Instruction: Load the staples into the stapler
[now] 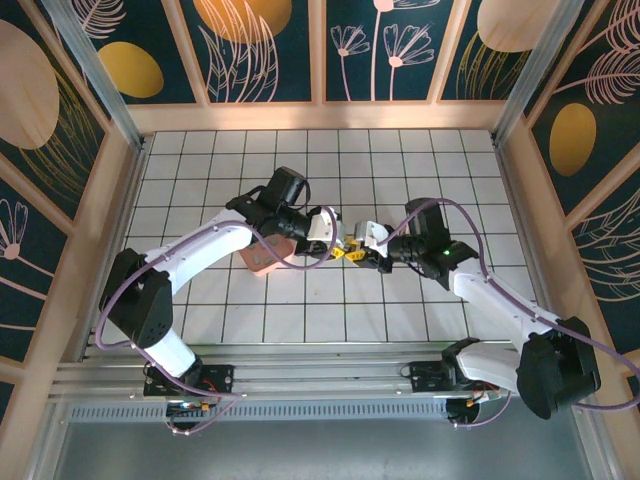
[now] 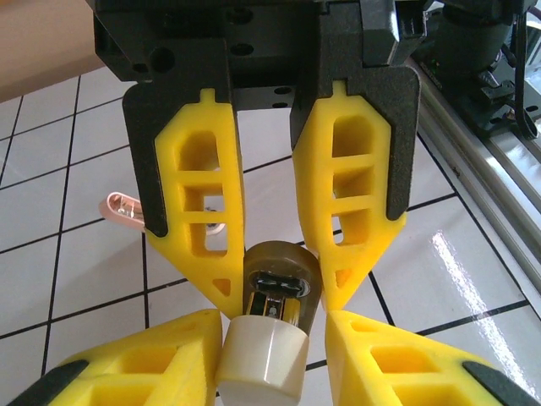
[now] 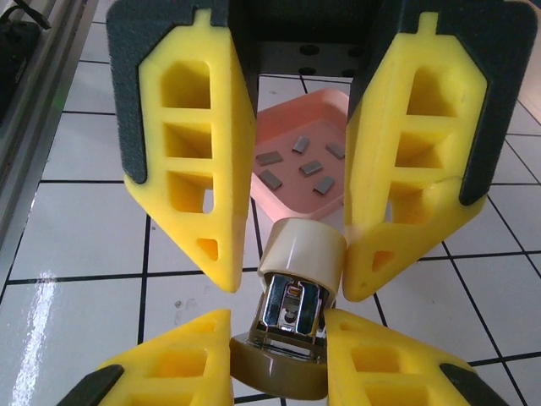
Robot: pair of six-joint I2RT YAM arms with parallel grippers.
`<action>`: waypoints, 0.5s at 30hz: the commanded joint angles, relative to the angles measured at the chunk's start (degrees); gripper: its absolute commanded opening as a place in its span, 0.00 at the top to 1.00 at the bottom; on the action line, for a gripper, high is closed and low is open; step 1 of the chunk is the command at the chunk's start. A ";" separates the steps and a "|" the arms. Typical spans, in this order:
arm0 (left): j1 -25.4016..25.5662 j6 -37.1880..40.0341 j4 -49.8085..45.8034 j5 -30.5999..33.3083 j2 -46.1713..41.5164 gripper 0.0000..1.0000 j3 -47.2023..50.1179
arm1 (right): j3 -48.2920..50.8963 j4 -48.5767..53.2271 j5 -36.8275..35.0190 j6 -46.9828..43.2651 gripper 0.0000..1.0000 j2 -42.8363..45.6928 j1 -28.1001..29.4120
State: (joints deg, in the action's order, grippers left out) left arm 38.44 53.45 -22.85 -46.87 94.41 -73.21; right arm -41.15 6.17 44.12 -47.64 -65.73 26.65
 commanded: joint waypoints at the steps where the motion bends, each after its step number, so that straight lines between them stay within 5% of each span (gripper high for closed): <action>1: 0.37 1.84 -2.37 -1.66 1.17 0.69 -1.66 | 0.20 -3.64 0.93 0.54 0.94 1.90 0.42; 15: -0.33 0.05 -4.92 -2.19 -0.05 0.96 -1.41 | 7.66 -7.75 0.09 4.12 0.91 8.46 -3.32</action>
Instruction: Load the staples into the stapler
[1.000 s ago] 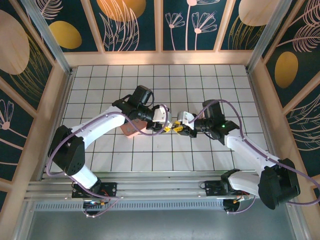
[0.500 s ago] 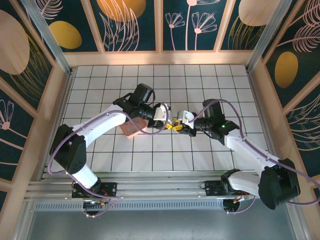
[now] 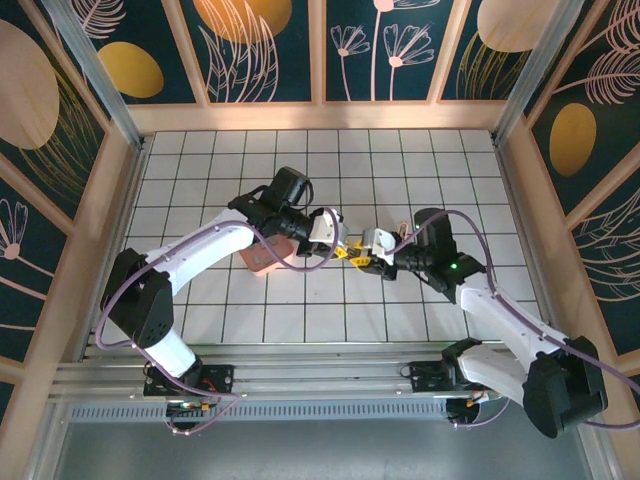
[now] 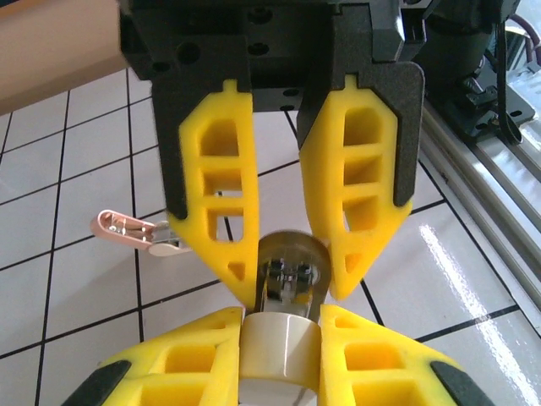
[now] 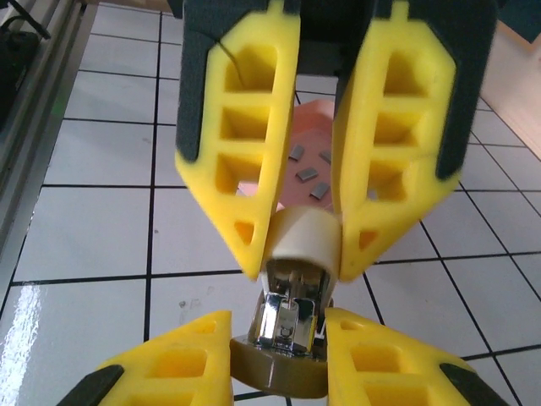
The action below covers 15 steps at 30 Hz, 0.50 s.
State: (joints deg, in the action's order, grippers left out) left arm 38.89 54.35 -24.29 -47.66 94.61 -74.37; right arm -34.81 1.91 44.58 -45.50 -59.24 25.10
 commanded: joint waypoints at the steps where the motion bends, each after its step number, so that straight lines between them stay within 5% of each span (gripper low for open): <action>1: -1.13 -1.56 -3.06 -2.13 -0.45 0.97 -0.13 | 1.85 -3.92 -0.32 2.53 0.91 2.17 -2.44; 9: -5.24 -5.96 0.61 -6.36 -3.49 0.98 1.66 | 6.59 -7.00 -1.14 6.50 0.85 5.33 -6.79; 15: -6.41 -9.49 4.17 -7.46 -6.25 0.98 2.83 | 11.44 -11.44 -4.78 12.72 0.70 5.22 -8.22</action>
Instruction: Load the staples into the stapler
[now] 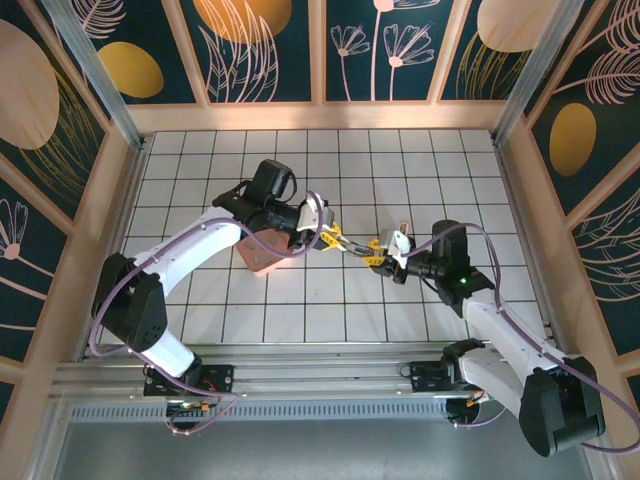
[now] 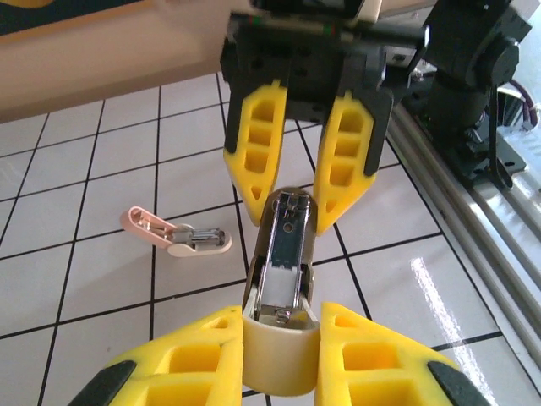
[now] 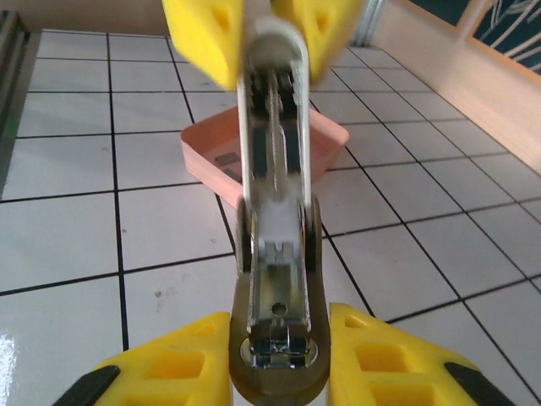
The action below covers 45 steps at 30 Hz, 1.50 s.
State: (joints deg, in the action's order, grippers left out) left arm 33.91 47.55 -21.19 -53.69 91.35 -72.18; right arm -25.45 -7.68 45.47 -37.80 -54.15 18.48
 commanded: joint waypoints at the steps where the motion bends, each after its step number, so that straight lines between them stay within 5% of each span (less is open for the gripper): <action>1: -1.39 -2.93 1.06 -1.37 -3.12 0.98 0.55 | 2.54 -2.00 -6.02 5.70 0.67 0.07 -1.50; 10: -1.44 -1.18 -1.07 2.70 -3.06 0.97 -0.62 | -0.79 1.08 -9.91 8.24 0.47 4.14 0.07; 30: -1.39 -2.09 -0.37 -0.86 -2.10 0.95 -1.65 | -9.97 -13.24 -7.79 9.73 0.43 -11.39 12.54; 36: -1.39 -2.34 0.18 -2.62 -1.83 0.95 -1.69 | -9.84 -15.68 -6.85 10.32 0.50 -13.68 12.55; 41: -1.39 -4.19 2.61 -1.95 -2.44 0.91 -0.85 | -9.12 -15.54 -6.91 10.52 0.78 -13.12 12.55; 45: -1.40 -12.32 11.09 2.18 -4.41 0.59 2.42 | -6.15 -17.52 -11.99 14.67 0.81 -11.02 12.55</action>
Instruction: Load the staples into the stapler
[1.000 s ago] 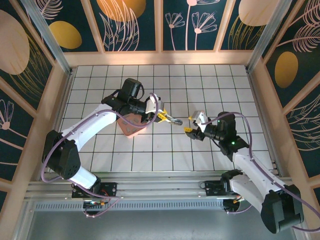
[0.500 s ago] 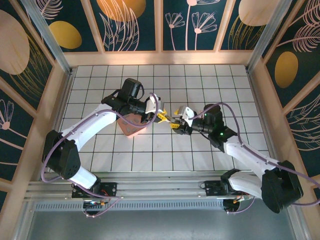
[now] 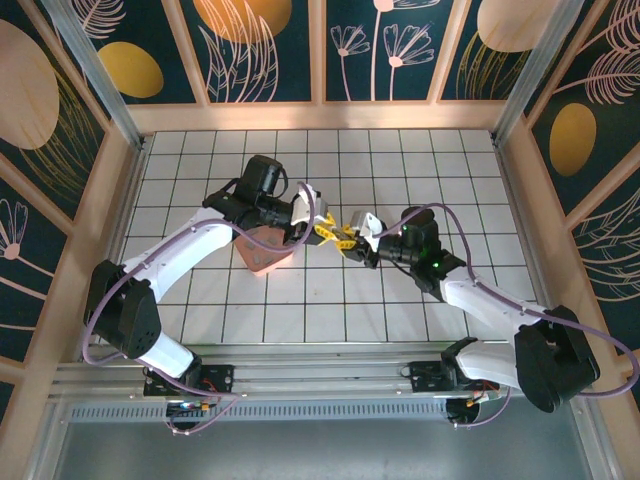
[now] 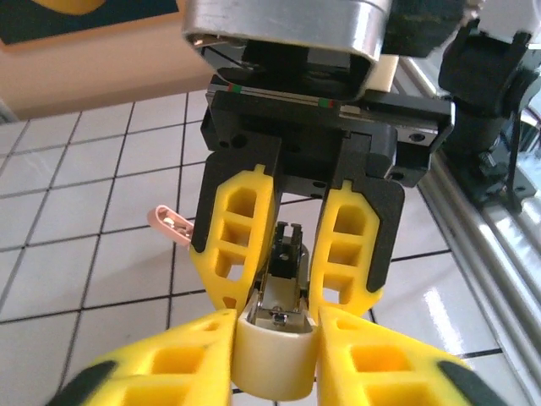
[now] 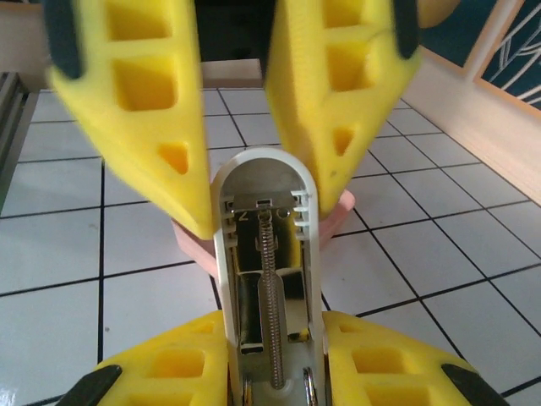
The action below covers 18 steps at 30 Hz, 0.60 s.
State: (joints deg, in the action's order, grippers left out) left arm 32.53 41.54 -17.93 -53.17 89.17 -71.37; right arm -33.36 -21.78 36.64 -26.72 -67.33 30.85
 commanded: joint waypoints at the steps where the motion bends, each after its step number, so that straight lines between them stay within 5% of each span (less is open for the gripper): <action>1: -0.09 -10.32 11.47 3.86 -3.18 0.50 2.98 | 2.96 -5.17 -5.54 6.62 0.81 2.78 0.17; 5: -0.19 -25.48 23.79 17.11 -7.14 0.26 8.75 | 7.80 -11.40 -19.50 25.64 0.84 4.58 0.17; 13: -0.37 -51.29 32.43 42.47 -12.13 0.11 17.53 | 7.36 -1.71 -44.70 50.63 0.88 2.08 4.09; 18: -0.82 -67.14 29.44 54.24 -11.90 0.06 19.99 | 2.02 8.69 -50.81 56.31 0.86 -4.56 4.13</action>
State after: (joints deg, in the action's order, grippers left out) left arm 32.34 -11.75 10.48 -9.43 77.56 -52.90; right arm -27.53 -19.92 -5.61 21.89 -69.21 34.61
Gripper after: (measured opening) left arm 0.935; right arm 0.242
